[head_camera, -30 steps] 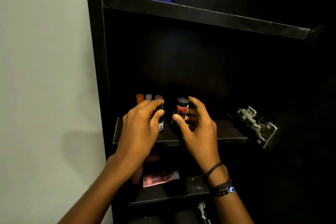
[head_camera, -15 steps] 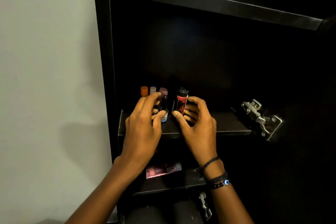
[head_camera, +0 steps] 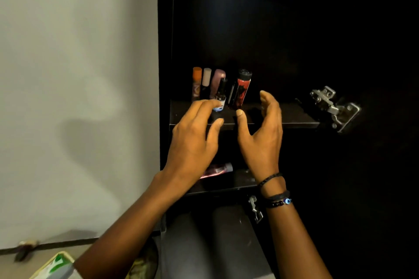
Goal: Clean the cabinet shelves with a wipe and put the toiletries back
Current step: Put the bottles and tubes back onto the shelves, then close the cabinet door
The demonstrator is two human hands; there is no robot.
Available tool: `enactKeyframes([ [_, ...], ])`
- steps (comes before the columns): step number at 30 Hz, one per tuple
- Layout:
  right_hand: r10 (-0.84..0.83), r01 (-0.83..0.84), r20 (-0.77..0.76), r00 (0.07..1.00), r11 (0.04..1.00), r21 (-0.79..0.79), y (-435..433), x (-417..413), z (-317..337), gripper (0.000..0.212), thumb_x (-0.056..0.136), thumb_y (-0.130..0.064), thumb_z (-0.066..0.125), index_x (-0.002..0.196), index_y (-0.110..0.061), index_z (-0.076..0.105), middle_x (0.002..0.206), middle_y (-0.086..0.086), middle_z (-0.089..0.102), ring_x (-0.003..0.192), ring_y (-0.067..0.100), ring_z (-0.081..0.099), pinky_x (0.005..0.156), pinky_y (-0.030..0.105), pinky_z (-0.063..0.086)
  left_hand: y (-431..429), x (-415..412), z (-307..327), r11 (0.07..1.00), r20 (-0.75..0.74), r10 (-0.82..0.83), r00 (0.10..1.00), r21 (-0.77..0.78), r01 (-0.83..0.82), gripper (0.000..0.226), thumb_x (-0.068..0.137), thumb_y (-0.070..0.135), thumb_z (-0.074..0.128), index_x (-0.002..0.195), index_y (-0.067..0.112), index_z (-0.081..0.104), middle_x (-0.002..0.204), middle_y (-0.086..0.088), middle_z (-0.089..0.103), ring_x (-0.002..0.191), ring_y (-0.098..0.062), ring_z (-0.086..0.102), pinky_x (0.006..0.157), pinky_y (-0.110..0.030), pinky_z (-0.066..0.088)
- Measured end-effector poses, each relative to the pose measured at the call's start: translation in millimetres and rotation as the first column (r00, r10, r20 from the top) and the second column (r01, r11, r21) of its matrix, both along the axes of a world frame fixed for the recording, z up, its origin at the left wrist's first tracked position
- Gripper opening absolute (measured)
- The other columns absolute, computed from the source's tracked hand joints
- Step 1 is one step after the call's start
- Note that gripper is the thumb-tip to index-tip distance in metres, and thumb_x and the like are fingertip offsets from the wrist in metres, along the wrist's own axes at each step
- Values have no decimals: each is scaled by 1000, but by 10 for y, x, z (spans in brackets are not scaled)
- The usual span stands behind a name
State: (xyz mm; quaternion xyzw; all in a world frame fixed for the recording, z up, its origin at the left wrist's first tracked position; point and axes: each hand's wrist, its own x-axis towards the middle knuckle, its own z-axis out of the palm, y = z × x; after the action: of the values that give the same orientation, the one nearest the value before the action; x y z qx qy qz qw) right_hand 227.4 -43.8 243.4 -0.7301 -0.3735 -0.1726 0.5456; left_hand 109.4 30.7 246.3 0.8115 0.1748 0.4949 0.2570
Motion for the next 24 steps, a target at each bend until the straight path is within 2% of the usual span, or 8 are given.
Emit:
enactKeyframes([
  [4,-94,100,-82,992,993,69,-157,-251,-183,53,91,-19,60,138,-14,37,138,1,42,126,4,41,103,9,34,-228,-195,-186,992,-49,-120,991,-29,119,30,93,14,57,123,12,56,126,2,57,130,-7,42,108,-19,35],
  [8,-193,210,-224,955,976,54,-441,-474,-501,58,89,-21,62,139,-14,34,140,2,40,129,5,39,101,3,30,-392,-350,-425,972,-139,-224,965,-106,211,31,94,16,55,125,15,55,128,4,57,133,-5,36,106,-10,27],
  [10,-251,269,-282,926,963,28,-638,-554,-701,60,87,-21,64,139,-13,34,141,3,40,129,8,40,104,10,33,-481,-425,-557,954,-183,-285,941,-148,260,32,94,18,55,126,16,54,129,5,56,134,-5,35,105,-7,24],
  [13,-335,354,-394,856,935,-27,-993,-597,-1065,65,85,-23,67,139,-17,33,141,4,40,127,14,43,104,29,40,-640,-541,-762,932,-257,-356,898,-170,320,34,95,21,54,128,16,51,133,5,54,134,-8,36,108,-13,26],
  [17,-400,480,-678,616,874,-80,-1551,-705,-1597,71,83,-21,70,140,-19,29,141,8,38,125,26,47,94,32,45,-862,-706,-1030,913,-375,-407,833,-190,361,37,95,25,53,131,17,50,134,4,52,136,-10,33,107,-8,15],
  [21,-401,596,-859,319,789,-147,-2074,-790,-1865,78,83,-16,70,144,-12,21,143,12,36,127,28,43,105,38,39,-1091,-829,-1196,897,-418,-442,794,-217,385,37,94,25,54,130,17,52,133,4,54,134,-11,37,104,-2,11],
  [24,-411,631,-883,228,753,-187,-2407,-812,-1971,87,81,-14,72,146,-8,15,141,13,40,127,30,45,109,44,38,-1264,-870,-1243,894,-419,-448,790,-233,383,36,94,27,56,128,18,54,130,5,56,132,-11,40,104,-7,18],
])
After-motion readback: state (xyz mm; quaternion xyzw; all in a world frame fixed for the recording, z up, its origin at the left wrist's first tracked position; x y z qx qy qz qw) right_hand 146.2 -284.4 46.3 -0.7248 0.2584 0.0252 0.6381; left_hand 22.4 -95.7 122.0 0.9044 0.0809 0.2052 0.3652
